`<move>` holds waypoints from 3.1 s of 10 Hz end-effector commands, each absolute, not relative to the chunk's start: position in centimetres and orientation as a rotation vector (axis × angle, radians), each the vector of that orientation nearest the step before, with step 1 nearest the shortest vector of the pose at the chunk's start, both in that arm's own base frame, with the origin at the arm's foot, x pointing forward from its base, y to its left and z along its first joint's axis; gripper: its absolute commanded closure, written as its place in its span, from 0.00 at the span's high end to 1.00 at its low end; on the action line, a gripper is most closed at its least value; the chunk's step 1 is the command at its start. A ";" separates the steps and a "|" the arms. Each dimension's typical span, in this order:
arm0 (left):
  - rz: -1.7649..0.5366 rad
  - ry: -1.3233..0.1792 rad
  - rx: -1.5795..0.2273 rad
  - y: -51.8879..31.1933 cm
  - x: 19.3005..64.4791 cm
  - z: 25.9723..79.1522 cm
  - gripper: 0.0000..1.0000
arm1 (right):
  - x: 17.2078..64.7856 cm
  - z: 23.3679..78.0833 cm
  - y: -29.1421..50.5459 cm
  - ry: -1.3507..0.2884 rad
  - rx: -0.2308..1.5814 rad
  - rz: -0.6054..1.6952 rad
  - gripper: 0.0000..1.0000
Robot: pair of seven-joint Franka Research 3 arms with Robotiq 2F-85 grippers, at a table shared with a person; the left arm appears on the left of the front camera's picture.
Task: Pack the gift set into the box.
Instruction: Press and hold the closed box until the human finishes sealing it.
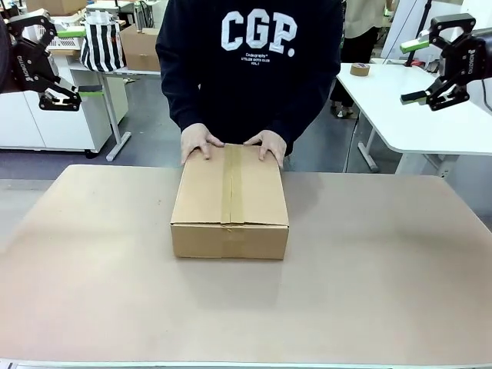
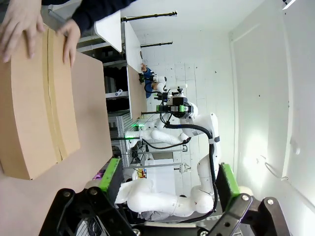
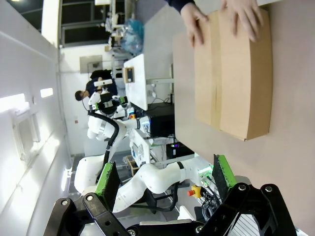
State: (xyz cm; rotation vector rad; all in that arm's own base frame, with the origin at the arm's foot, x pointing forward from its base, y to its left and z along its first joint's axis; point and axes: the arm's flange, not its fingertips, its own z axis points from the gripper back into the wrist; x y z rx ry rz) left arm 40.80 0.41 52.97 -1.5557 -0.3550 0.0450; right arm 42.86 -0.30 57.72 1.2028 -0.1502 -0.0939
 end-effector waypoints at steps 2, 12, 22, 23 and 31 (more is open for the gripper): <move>0.046 -0.356 -1.582 0.3 40.7 53.1 1.00 | 43.1 58.3 -0.3 -0.136 1.212 -0.107 1.00; 0.046 -0.356 -1.582 0.3 40.7 53.1 1.00 | 42.9 57.7 -0.3 -0.150 1.203 -0.094 1.00; -0.453 -0.658 -1.298 -5.7 41.6 54.6 1.00 | 42.3 59.2 6.6 -0.294 1.185 0.443 1.00; -0.651 -0.804 -1.123 -7.5 41.7 54.4 1.00 | 41.6 58.7 8.9 -0.380 1.257 0.685 1.00; -0.900 -1.059 -1.006 -11.3 40.8 54.2 1.00 | 36.0 55.8 16.3 -0.478 1.147 1.173 1.00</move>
